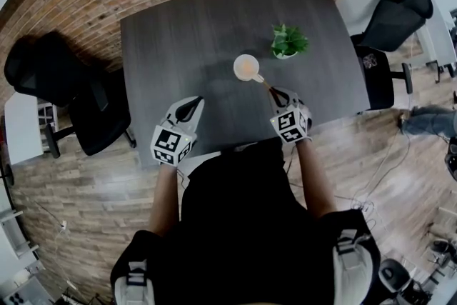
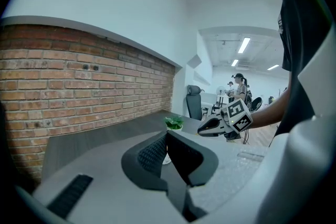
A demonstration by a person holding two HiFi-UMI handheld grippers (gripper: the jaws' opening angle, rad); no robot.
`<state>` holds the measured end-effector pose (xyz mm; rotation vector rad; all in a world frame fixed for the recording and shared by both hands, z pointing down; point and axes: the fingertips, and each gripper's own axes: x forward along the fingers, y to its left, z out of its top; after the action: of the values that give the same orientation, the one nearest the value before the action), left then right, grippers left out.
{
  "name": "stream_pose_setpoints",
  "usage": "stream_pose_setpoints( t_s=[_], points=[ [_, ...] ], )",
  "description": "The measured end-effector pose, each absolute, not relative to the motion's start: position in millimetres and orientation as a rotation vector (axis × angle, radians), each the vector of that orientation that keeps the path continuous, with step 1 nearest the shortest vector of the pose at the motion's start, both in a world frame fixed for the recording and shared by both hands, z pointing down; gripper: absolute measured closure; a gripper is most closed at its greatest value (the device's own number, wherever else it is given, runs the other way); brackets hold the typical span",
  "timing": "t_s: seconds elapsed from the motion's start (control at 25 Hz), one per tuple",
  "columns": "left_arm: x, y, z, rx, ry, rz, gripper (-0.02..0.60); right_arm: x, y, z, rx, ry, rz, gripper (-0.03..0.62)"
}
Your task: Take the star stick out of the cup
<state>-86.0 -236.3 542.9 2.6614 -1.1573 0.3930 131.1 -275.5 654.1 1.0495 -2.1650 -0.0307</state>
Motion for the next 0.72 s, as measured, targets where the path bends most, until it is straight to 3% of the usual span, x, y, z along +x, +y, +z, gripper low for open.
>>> stream_pose_setpoints(
  t_s=[0.72],
  points=[
    [-78.3, -222.7, 546.4, 2.727, -1.029, 0.418, 0.580, 119.9, -250.2, 623.8, 1.131, -2.150, -0.080, 0.579]
  ],
)
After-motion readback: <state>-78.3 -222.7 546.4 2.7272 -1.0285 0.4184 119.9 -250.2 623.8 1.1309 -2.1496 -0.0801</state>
